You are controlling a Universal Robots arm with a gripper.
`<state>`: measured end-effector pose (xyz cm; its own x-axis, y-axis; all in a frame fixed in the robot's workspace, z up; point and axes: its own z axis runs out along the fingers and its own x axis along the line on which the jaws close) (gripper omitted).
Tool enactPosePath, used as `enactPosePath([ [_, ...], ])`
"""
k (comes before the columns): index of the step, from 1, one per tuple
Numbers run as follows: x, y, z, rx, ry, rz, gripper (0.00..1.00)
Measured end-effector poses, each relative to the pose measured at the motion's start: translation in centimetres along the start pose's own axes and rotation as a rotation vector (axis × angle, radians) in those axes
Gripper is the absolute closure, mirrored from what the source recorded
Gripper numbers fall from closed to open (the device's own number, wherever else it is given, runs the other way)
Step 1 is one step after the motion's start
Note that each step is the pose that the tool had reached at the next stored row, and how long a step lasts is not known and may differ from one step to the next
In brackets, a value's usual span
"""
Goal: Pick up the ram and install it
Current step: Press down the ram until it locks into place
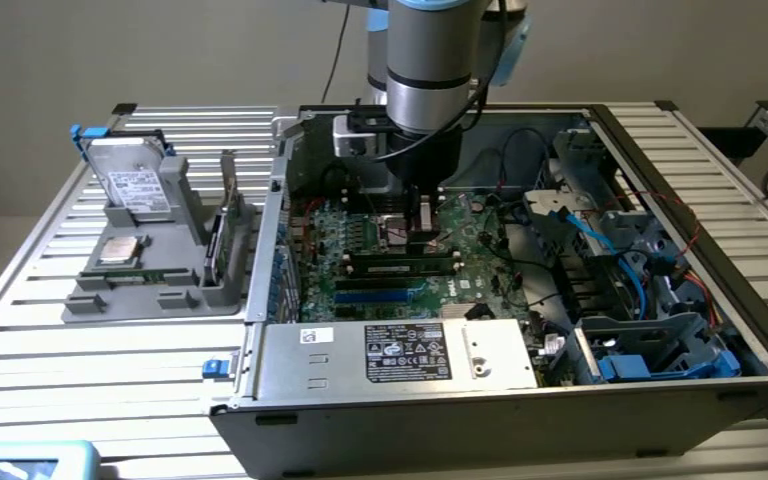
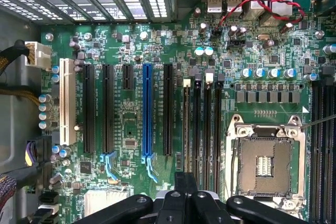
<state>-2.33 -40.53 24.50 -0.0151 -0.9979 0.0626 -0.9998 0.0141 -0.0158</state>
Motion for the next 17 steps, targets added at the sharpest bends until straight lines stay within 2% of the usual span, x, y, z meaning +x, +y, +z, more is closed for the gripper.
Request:
enactPosePath([
  [11,0.00,0.00,0.04,-0.0082,0.0006,0.132,0.89],
  [17,0.00,0.00,0.07,-0.0094,0.0011,0.207,0.89],
])
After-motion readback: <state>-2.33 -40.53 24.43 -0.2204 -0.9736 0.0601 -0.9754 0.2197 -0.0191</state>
